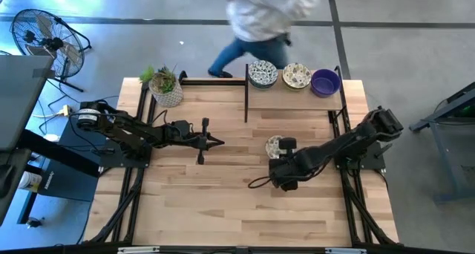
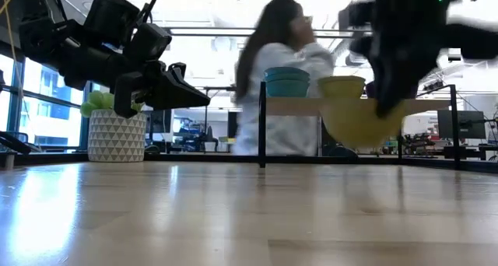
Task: Pick & Place Mini bowls
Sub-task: Stack the white patterned bowl on the white patterned bowls on the shelf
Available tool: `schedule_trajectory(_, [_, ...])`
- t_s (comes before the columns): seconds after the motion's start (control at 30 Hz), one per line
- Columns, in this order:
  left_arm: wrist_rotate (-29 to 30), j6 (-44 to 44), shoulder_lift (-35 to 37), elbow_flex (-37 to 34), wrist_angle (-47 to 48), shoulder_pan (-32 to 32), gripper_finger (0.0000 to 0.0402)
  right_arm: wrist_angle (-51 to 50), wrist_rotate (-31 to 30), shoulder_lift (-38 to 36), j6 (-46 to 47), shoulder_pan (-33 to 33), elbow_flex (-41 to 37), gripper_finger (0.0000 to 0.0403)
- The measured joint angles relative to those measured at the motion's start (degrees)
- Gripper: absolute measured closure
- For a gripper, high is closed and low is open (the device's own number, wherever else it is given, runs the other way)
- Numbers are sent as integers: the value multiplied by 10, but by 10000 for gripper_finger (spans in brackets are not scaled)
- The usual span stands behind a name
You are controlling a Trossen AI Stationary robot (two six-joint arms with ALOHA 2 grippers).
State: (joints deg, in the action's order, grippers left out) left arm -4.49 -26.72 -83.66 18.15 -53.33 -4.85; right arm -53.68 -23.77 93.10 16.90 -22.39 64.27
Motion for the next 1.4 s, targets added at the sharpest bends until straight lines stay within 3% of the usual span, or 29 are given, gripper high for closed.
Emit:
schedule_trajectory(0.2, [0, 0, 0, 0, 4, 0, 402, -32, -29, -56, -40, 3, 84, 394])
schedule_trajectory(0.4, [0, 0, 0, 0, 4, 0, 402, -98, -64, -95, -64, 46, 194, 386])
schedule_trajectory(0.67, [0, 0, 0, 0, 4, 0, 402, -184, -74, -98, -183, 187, 345, 390])
schedule_trajectory(0.77, [0, 0, 0, 0, 4, 0, 402, -198, -42, -98, -243, 264, 372, 387])
schedule_trajectory(1.07, [0, 0, 0, 0, 4, 0, 402, -211, 60, -97, -400, 467, 339, 390])
schedule_trajectory(1.4, [0, 0, 0, 0, 4, 0, 402, -193, 122, -97, -475, 559, 290, 390])
